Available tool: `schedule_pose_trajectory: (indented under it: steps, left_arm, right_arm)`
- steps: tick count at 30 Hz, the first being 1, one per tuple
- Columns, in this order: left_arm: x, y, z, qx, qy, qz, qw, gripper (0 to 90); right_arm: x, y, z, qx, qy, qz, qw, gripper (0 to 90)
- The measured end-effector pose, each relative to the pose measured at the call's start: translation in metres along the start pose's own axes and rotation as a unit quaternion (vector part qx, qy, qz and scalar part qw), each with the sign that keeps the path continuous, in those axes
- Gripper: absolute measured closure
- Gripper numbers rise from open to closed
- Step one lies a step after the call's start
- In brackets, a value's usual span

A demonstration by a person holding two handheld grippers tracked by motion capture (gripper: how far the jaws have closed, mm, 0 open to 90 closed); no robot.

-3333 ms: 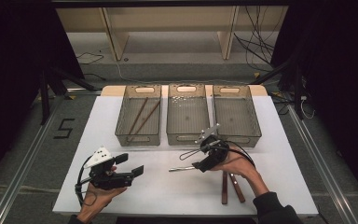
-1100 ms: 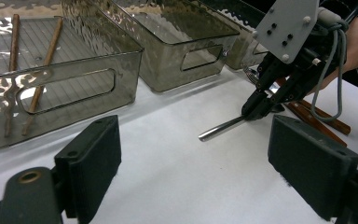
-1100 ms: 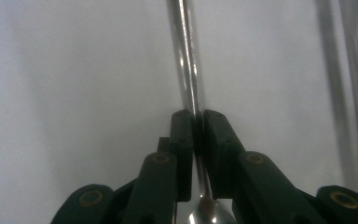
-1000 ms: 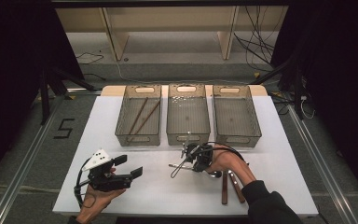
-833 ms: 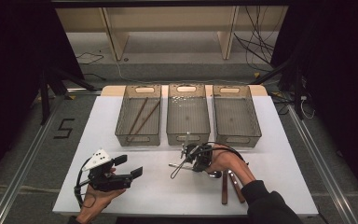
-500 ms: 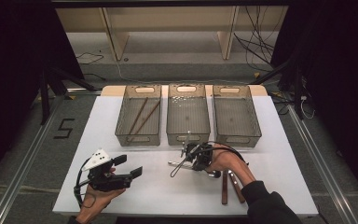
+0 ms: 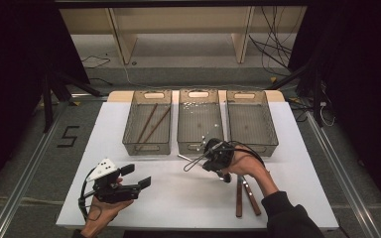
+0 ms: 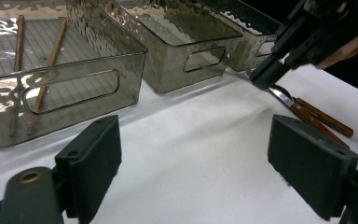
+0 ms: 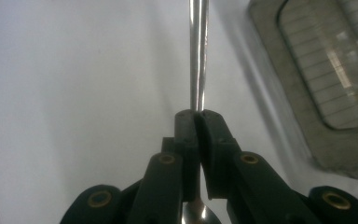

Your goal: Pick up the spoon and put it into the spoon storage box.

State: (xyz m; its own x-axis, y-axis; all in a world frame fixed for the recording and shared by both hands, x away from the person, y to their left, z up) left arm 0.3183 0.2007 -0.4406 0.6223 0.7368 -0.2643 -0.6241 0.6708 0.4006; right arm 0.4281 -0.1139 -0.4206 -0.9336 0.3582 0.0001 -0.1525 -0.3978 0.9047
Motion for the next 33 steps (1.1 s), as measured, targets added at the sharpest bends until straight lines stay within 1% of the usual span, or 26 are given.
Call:
schedule_pose_trajectory:
  steps: [2, 4, 8, 9, 11, 14, 18, 22, 25, 32, 33]
  left_arm:
    - [0.000, 0.000, 0.000, 0.000, 0.001, 0.000, 1.0000, 17.1]
    - [0.001, 0.001, 0.000, -0.002, 0.002, 0.000, 1.0000, 17.1]
    - [0.001, 0.001, 0.000, -0.005, 0.004, 0.000, 1.0000, 17.1]
    - [0.001, 0.001, 0.000, -0.005, 0.004, 0.000, 1.0000, 17.1]
    - [0.001, 0.001, 0.000, -0.005, 0.004, 0.001, 1.0000, 17.1]
    - [0.001, 0.002, 0.000, -0.007, 0.004, 0.001, 1.0000, 17.1]
    - [0.002, 0.002, 0.000, -0.011, 0.005, 0.002, 0.9999, 17.1]
    - [0.002, 0.002, 0.000, -0.014, 0.004, 0.002, 0.9999, 17.1]
    - [0.002, 0.002, 0.000, -0.015, 0.003, 0.003, 0.9999, 17.1]
    - [0.003, 0.002, -0.001, -0.016, 0.001, 0.005, 0.9999, 17.1]
    - [0.003, 0.002, -0.001, -0.016, 0.002, 0.005, 0.9999, 17.1]
  right_arm:
    - [-0.004, 0.007, 0.002, -0.027, -0.012, 0.000, 0.9996, 86.3]
    - [-0.010, 0.014, 0.002, -0.048, -0.027, 0.004, 0.9985, 86.3]
    - [-0.019, 0.026, 0.005, -0.078, -0.059, -0.006, 0.9952, 86.3]
    - [-0.022, 0.027, 0.005, -0.086, -0.057, -0.014, 0.9946, 86.3]
    - [-0.024, 0.031, 0.007, -0.097, -0.066, -0.019, 0.9930, 86.3]
    - [-0.029, 0.036, 0.010, -0.110, -0.080, -0.027, 0.9904, 86.3]
    - [-0.035, 0.041, 0.014, -0.130, -0.098, -0.037, 0.9861, 86.3]
    - [-0.039, 0.046, 0.018, -0.143, -0.101, -0.048, 0.9834, 86.3]
    - [-0.041, 0.050, 0.022, -0.154, -0.109, -0.055, 0.9804, 86.3]
    - [-0.051, 0.056, 0.030, -0.168, -0.127, -0.070, 0.9749, 86.3]
    - [-0.052, 0.056, 0.031, -0.171, -0.131, -0.074, 0.9736, 86.3]
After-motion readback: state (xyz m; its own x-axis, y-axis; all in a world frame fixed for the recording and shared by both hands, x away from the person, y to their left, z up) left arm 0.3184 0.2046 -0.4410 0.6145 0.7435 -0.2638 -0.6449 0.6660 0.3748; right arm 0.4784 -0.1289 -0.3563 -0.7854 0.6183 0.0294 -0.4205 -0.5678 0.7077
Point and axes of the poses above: each handheld gripper's, and its own axes: y roughly backward along the jaws, z roughly out of its top, x roughly to its left, the point moved 1 cm from there along -y, roughly forward along the jaws, and after that the axes turned 1 degree about -z, right-handed, at the moved point
